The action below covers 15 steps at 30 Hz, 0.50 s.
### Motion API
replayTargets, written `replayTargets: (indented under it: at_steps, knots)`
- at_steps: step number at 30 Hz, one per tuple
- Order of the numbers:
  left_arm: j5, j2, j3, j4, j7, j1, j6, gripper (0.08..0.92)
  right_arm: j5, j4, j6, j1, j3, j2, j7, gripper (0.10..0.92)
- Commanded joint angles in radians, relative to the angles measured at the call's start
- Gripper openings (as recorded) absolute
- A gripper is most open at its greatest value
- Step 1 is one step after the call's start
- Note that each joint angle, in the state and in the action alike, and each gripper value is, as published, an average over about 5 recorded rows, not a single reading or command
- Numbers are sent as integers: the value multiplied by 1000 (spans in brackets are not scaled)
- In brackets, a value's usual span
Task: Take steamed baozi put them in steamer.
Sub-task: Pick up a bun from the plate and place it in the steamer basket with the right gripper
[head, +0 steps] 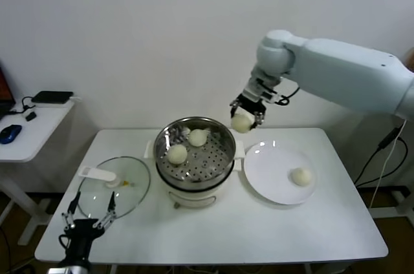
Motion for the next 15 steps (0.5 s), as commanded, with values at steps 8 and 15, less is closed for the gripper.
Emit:
replayTargets:
  at_steps: [8,15]
  knots:
    - [3,4,-1,-2,1,-10,9,823,-301,-44,133,-181,103,300,2,687]
    - [4,3,-3,2,0,-8,6,823,-322,-26,130,-236,84,309,-1,687]
